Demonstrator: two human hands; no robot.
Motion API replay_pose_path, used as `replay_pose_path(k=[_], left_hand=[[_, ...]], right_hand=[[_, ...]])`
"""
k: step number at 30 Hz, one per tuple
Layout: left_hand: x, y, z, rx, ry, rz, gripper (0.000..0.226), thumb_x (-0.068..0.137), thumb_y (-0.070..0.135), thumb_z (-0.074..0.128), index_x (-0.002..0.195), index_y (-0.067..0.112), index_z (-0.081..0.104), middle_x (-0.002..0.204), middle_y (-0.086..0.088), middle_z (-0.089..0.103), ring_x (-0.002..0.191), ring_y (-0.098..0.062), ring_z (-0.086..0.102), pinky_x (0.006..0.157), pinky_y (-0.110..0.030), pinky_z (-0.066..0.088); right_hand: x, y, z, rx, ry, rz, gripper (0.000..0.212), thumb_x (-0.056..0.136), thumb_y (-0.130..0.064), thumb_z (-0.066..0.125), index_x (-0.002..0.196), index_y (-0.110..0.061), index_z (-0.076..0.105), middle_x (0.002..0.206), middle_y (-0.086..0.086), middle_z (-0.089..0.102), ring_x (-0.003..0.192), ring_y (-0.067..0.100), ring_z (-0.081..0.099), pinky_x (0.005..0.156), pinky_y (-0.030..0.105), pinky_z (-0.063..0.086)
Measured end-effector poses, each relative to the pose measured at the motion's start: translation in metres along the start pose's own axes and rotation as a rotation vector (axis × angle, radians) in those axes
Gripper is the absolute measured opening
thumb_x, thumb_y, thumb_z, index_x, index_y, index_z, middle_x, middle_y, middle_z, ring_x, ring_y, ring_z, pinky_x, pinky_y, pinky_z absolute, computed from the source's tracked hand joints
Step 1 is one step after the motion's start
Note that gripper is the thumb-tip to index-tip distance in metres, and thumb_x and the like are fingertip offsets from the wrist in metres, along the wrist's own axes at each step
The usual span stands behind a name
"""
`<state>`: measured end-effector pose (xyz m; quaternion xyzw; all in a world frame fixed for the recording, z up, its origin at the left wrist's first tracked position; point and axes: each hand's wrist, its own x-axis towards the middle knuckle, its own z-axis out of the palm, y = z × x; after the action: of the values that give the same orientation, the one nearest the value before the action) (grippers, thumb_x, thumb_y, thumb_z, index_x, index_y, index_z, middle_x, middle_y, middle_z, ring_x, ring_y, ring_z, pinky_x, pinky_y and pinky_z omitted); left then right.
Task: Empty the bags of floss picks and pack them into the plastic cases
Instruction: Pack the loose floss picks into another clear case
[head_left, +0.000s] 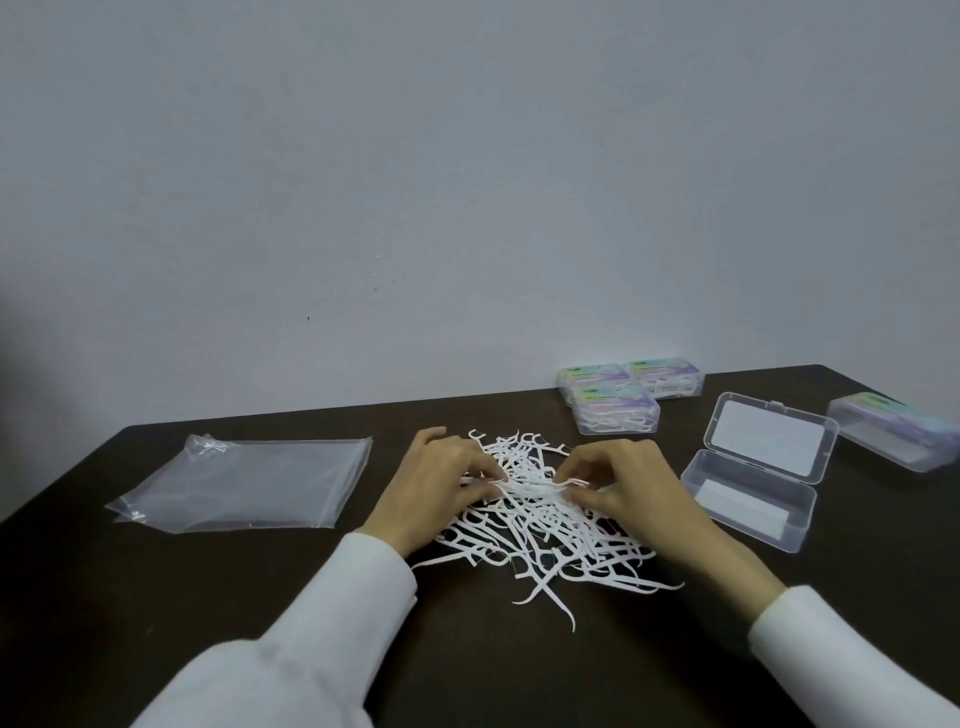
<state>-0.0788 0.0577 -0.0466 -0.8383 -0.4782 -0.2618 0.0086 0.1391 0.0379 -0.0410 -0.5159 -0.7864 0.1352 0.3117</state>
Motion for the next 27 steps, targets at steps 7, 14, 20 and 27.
replay_pose_path(k=[7,14,20,27], left_hand=[[0.003,0.000,-0.006,-0.025,0.150,0.000,0.020,0.083,0.037,0.065,0.098,0.026,0.073,0.088,0.014,0.068,0.080,0.002,0.057,0.107,-0.023,0.022],[0.010,0.008,-0.017,-0.363,0.201,-0.141,0.014,0.075,0.032,0.074,0.088,0.025,0.075,0.077,0.020,0.067,0.074,0.000,0.062,0.072,-0.018,0.050],[0.020,0.029,-0.022,-0.650,0.302,-0.222,0.007,0.075,0.022,0.075,0.081,0.026,0.073,0.071,0.013,0.071,0.067,0.003,0.064,0.064,-0.010,0.048],[0.050,0.059,-0.007,-0.881,0.360,-0.239,0.012,0.075,0.015,0.077,0.074,0.026,0.072,0.066,0.011,0.071,0.065,-0.001,0.064,0.065,-0.013,0.050]], right_hand=[[-0.001,-0.006,-0.022,0.156,0.086,0.011,0.011,0.076,-0.020,0.075,0.085,-0.025,0.072,0.066,-0.019,0.063,0.066,-0.010,0.060,0.062,0.005,0.045],[0.001,0.009,-0.039,0.377,0.132,0.102,0.007,0.074,-0.021,0.076,0.080,-0.022,0.072,0.069,-0.003,0.072,0.064,0.004,0.067,0.066,0.013,0.049],[-0.004,0.014,-0.059,0.660,0.214,0.143,0.011,0.077,-0.007,0.070,0.084,-0.016,0.071,0.075,-0.003,0.074,0.066,0.006,0.067,0.063,0.011,0.051],[-0.015,0.040,-0.089,0.494,0.186,0.244,0.016,0.081,-0.014,0.066,0.097,-0.017,0.069,0.087,-0.005,0.071,0.078,0.007,0.067,0.062,0.014,0.051]])
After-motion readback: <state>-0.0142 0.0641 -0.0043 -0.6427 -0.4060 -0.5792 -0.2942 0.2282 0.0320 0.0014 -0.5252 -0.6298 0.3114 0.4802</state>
